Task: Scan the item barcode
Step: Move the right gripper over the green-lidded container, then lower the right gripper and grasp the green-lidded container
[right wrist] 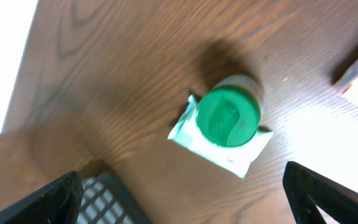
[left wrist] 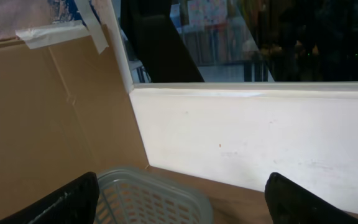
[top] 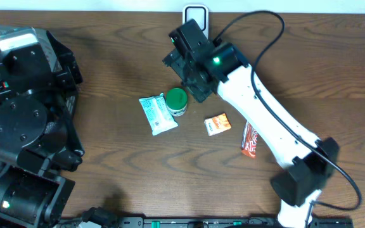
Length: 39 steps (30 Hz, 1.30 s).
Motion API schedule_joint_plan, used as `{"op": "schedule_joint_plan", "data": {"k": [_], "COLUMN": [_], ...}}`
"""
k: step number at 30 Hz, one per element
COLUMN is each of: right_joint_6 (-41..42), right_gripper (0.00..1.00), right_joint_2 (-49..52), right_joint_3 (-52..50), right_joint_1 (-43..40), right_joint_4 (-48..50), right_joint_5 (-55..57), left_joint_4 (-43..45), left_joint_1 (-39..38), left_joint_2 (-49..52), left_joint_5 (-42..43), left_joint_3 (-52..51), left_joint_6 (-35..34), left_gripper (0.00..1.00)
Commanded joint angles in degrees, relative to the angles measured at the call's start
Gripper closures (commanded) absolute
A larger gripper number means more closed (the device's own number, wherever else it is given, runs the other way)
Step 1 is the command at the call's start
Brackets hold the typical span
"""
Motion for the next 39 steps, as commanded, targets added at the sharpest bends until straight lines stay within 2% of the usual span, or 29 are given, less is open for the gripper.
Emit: {"op": "schedule_joint_plan", "data": {"k": [1,6,14,28,30,33,38,39], "right_joint_6": [-1.57,-1.75,2.29,2.6,2.58,1.6,-3.04,-4.5], "right_gripper": [0.01,0.01,0.01,0.01,0.09,0.35,0.5,0.5], "right_joint_2": [6.84,14.64,19.26,26.49,26.97,26.97,26.97,26.97], "right_joint_3": [7.72,15.5,15.63,15.52,15.52,15.52,15.52,15.52], "right_joint_1": [0.13,0.13,1.18,2.86,2.84,2.84,2.86,2.86], "right_joint_4": [-4.28,-9.14,-12.0,-12.28,-12.66,-13.11,-13.27,-13.29], "right_joint_5": [2.12,-0.68,-2.73,-6.03,-6.19,-5.38,-5.27,-5.27], "left_joint_4": [0.59,0.52,0.31,0.31,0.28,0.28,0.33,0.35], "left_joint_1": [0.28,0.28,0.28,0.31,0.31,0.31,0.31,0.31], "left_joint_2": [-0.22,-0.22,-0.28,-1.86,-2.27,-2.89,-3.67,-3.67], "left_joint_5": [0.15,0.13,0.11,0.11,0.11,0.11,0.13,0.13], "left_joint_3": [-0.61,-0.63,-0.74,-0.74,-0.74,-0.85,-1.51,-1.51], "left_joint_6": [-0.52,-0.5,-0.5,-0.5,-0.5,-0.5,-0.5,-0.5], "left_gripper": [0.14,0.14,0.14,0.14,0.14,0.14,0.14,0.14]}}
